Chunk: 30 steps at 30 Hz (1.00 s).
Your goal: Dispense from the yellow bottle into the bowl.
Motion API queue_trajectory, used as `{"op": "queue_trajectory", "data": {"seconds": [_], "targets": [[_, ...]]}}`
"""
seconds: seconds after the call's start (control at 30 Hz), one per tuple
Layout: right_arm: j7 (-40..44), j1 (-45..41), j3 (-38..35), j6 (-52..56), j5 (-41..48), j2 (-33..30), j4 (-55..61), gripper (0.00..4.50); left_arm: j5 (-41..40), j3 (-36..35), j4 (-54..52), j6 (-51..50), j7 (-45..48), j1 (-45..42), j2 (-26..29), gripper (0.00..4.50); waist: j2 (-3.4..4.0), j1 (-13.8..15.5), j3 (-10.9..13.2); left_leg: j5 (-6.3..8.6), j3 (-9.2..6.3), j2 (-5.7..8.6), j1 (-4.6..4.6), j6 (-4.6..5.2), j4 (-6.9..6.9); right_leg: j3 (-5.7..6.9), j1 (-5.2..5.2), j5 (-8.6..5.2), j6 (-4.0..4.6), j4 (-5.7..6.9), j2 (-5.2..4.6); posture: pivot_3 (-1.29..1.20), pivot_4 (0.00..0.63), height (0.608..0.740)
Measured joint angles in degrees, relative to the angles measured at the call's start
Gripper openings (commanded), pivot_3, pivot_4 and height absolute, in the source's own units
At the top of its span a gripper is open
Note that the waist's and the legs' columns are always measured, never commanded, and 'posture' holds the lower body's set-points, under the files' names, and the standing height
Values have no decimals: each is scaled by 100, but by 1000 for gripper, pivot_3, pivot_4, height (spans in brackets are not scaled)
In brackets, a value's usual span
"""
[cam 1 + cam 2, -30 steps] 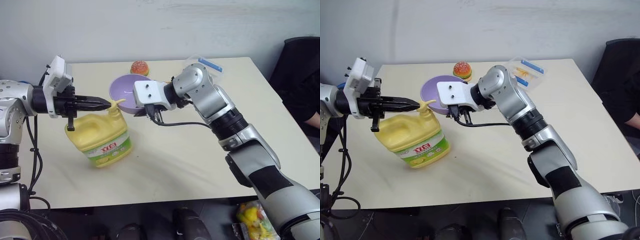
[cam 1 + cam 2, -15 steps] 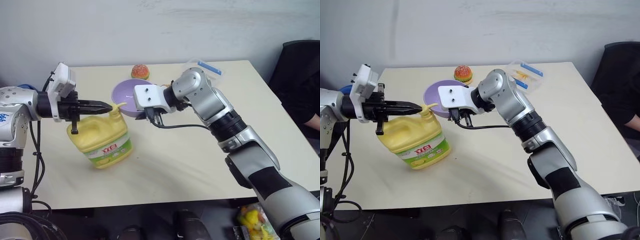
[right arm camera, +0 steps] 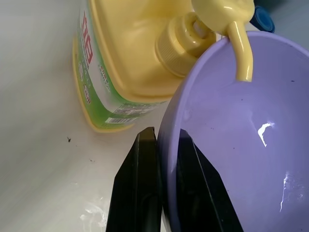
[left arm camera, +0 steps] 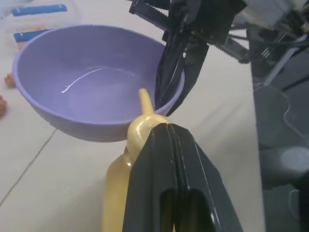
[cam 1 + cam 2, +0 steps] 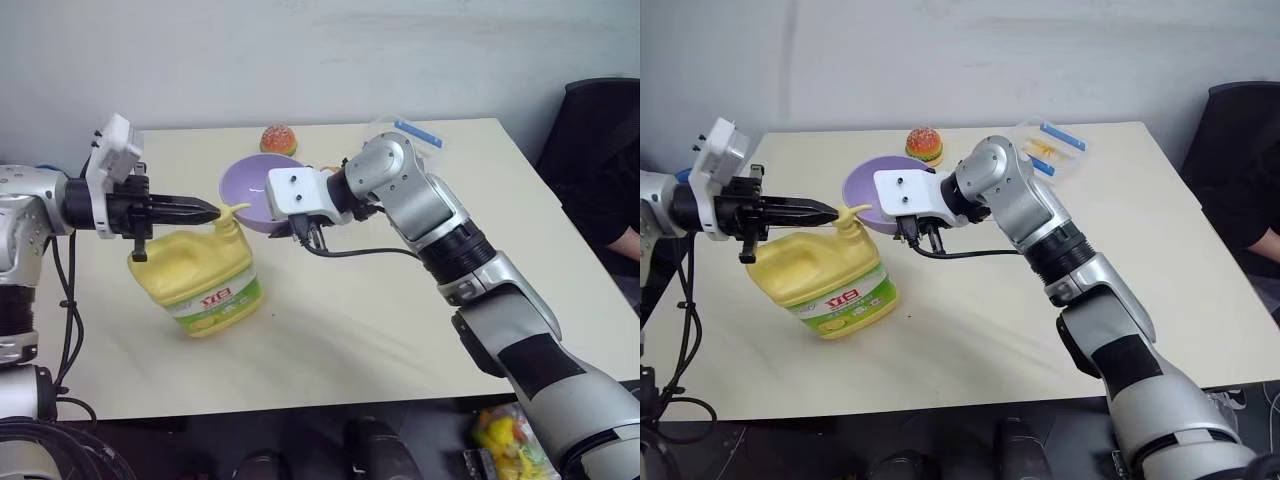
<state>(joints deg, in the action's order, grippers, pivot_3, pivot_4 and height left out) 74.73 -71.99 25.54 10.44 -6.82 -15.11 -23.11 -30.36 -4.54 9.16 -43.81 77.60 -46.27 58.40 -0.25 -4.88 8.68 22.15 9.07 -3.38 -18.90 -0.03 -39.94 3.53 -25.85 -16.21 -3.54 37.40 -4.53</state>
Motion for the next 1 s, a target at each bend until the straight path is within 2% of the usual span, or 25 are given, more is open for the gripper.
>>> {"op": "queue_trajectory", "data": {"seconds": [0.1, 0.2, 0.37, 0.6, 0.63, 0.73, 0.87, 1.0], "targets": [[41, 168, -64, 107, 120, -90, 272, 0, -260, -129, -182, -378, 75, -45, 164, 11, -19, -9, 17, -1, 4, 1, -72, -2, -6, -1, -74, 0, 0, 8, 0, 0, 150, 740], [81, 447, -84, 275, 201, -343, 602, 0, -659, -424, -378, -766, 126, -334, 371, 607, -64, -6, 68, -3, -15, -7, -103, -5, -18, 20, -85, 0, 0, -1, 0, 0, 150, 740], [-45, 1126, -266, 629, 291, -863, 1238, 0, -1114, -750, -758, -1100, 141, -521, 625, 2149, -67, 19, 82, -3, -40, 7, -123, -4, -23, 40, -90, 0, 0, -7, -1, 0, 150, 740], [-668, 3008, -696, 846, 297, -1840, 1923, 0, -1671, -962, -1532, -1456, 204, -198, 1026, 4291, -83, 164, 111, -3, -54, 15, -130, -4, -34, 51, -87, 0, -1, -7, -1, 0, 150, 740], [-803, 3249, -729, 782, 231, -1916, 1908, 0, -1737, -1006, -1631, -1486, 206, -142, 1052, 4460, -84, 172, 119, -3, -53, 17, -130, -4, -36, 50, -87, 0, 0, -6, 0, 0, 150, 740], [-1293, 3756, -800, 526, 66, -2000, 1668, 0, -1848, -1032, -1872, -1487, 210, 70, 1184, 4460, -79, 158, 132, -7, -48, 38, -123, -11, -37, 40, -87, 0, 0, 0, 3, 0, 150, 740], [-1909, 3952, -855, 104, -97, -1991, 1208, 0, -1853, -1036, -2052, -1292, 206, 381, 1259, 4460, -68, 159, 146, -15, -48, 42, -116, -19, -37, 32, -87, -1, 3, -6, 6, 0, 150, 740], [-2247, 3980, -1007, -62, -93, -1890, 879, 1221, -1602, -1009, -2241, -749, 169, 667, 1254, 4500, -68, 174, 146, -18, -49, 46, -118, -18, -38, 28, -87, -1, 3, -4, 5, 0, 150, 740]]}}
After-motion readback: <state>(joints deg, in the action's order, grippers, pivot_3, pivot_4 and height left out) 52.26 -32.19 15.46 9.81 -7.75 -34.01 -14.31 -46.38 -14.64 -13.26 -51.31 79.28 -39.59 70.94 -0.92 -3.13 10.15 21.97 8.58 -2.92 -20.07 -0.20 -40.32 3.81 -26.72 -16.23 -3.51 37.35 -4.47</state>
